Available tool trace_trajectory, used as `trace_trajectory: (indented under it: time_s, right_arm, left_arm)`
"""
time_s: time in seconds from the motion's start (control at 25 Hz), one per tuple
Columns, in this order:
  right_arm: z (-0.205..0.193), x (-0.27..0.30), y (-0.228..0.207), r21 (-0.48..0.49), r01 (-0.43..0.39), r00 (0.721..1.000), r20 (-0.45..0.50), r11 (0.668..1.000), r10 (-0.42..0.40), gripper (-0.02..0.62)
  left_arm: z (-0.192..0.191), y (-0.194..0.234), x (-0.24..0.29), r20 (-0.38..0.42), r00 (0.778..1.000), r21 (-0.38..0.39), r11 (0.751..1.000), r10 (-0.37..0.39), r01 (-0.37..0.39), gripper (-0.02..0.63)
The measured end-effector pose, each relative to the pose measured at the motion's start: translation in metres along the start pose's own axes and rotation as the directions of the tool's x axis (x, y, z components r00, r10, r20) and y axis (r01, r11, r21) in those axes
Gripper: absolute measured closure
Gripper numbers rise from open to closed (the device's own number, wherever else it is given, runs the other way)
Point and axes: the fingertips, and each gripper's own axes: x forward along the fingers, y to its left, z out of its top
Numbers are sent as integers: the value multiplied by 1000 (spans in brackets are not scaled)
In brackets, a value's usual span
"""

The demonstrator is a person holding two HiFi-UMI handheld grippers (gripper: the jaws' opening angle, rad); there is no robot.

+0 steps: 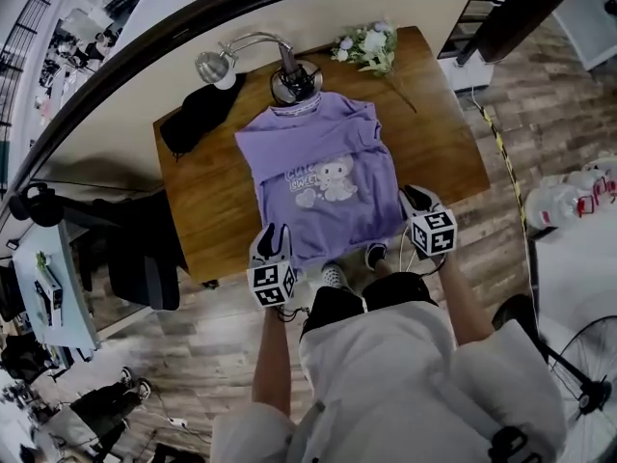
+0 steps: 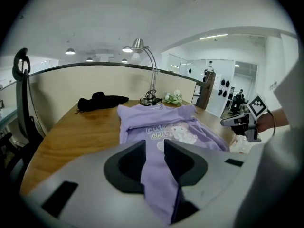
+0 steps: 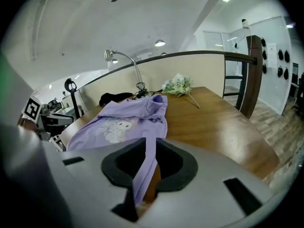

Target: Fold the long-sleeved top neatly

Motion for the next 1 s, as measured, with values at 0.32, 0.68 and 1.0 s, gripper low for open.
trace_trajectory:
  time_s: [0.32, 0.68, 1.0]
  right_arm:
    - [-89, -47, 40, 95, -48, 998, -40, 994, 52, 517]
    - [-138, -41, 62, 107, -172, 979, -92, 979, 182, 360]
    - [-150, -16, 52, 141, -267, 952, -114, 953, 284, 262]
  left_arm:
    - [-85, -4, -59, -63, 993, 4, 995, -100, 101, 475]
    - [-162, -10, -63, -117, 970, -215, 959, -212, 184, 390]
    - [-166, -17, -33, -52, 968, -302, 927, -247, 221, 330]
